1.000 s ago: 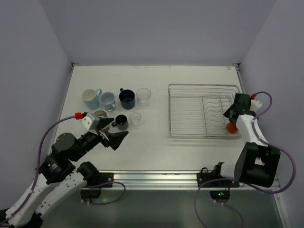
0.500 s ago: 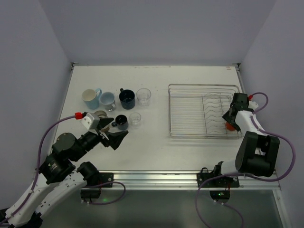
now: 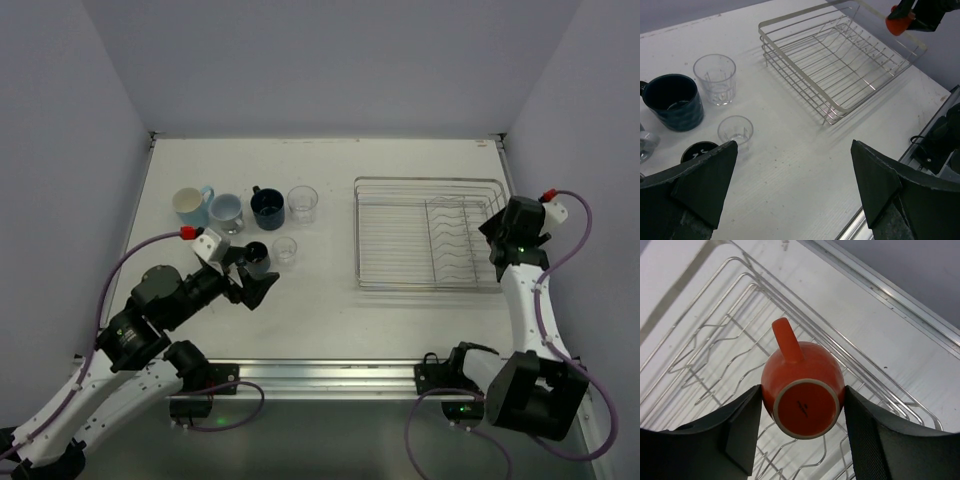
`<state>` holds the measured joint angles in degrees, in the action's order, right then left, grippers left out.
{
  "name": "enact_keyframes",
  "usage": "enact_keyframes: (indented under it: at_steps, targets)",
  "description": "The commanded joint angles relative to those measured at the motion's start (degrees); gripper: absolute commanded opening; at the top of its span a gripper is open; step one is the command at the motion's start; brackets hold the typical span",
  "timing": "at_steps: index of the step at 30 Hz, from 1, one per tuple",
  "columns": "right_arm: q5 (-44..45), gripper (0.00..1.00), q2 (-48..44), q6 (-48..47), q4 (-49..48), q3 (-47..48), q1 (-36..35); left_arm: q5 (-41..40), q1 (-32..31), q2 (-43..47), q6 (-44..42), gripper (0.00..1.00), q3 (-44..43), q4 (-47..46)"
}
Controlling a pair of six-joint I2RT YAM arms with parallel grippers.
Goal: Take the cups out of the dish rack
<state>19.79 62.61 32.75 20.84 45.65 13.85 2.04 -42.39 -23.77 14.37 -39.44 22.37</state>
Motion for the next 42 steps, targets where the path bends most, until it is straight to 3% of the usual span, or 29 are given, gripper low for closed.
enact_keyframes:
  at_steps: [1, 7, 10, 11, 12, 15, 20, 23, 32, 40, 42]
  targets:
    - [-4.92, 0.34, -5.29, 0.38, -5.98, -1.26, -0.40, -1.08, 0.38, -2.15, 0.57, 1.00, -0.72, -0.13]
    - [-22.05, 0.33, -12.85, 3.63, -6.42, -2.04, -4.78, 7.34, 0.38, -8.39, 7.94, 1.00, -0.91, -6.01]
    - [-29.26, 0.33, -17.25, 6.62, -9.67, -4.68, -9.88, 17.27, 0.38, -12.78, 15.23, 0.98, 3.48, -18.55]
    - [-31.11, 0.33, -18.04, 7.14, -10.72, -5.13, -11.72, 19.21, 0.38, -14.27, 19.08, 0.97, 5.67, -26.94]
    - [-33.83, 0.33, -19.01, 8.28, -12.47, -6.26, -16.61, 22.45, 0.21, -17.51, 20.77, 0.96, 6.47, -30.77]
    - [-37.10, 0.33, -18.84, 11.44, -18.09, -7.76, -26.19, 25.28, -0.41, -24.62, 25.00, 0.94, 7.19, -41.42]
    - [-43.69, 0.33, -18.58, 17.69, -31.27, -13.29, -35.10, 25.46, -2.17, -33.70, 30.44, 0.89, 6.75, -53.98]
    - [-45.97, 0.33, -16.39, 21.91, -42.24, -17.34, -38.36, 25.29, -4.01, -38.79, 32.47, 0.87, 6.13, -58.03]
    - [-53.01, 0.33, -10.67, 29.99, -58.34, -24.20, -41.36, 20.28, -7.17, -43.20, 33.62, 0.76, 4.91, -60.16]
    - [-50.92, 0.33, -13.21, 32.55, -59.96, -26.75, -42.15, 17.91, -8.94, -43.56, 31.69, 0.56, 3.67, -58.15]
    - [-49.94, 0.33, -14.18, 31.85, -58.64, -26.49, -42.15, 16.77, -9.29, -42.33, 30.46, 0.56, 3.14, -55.87]
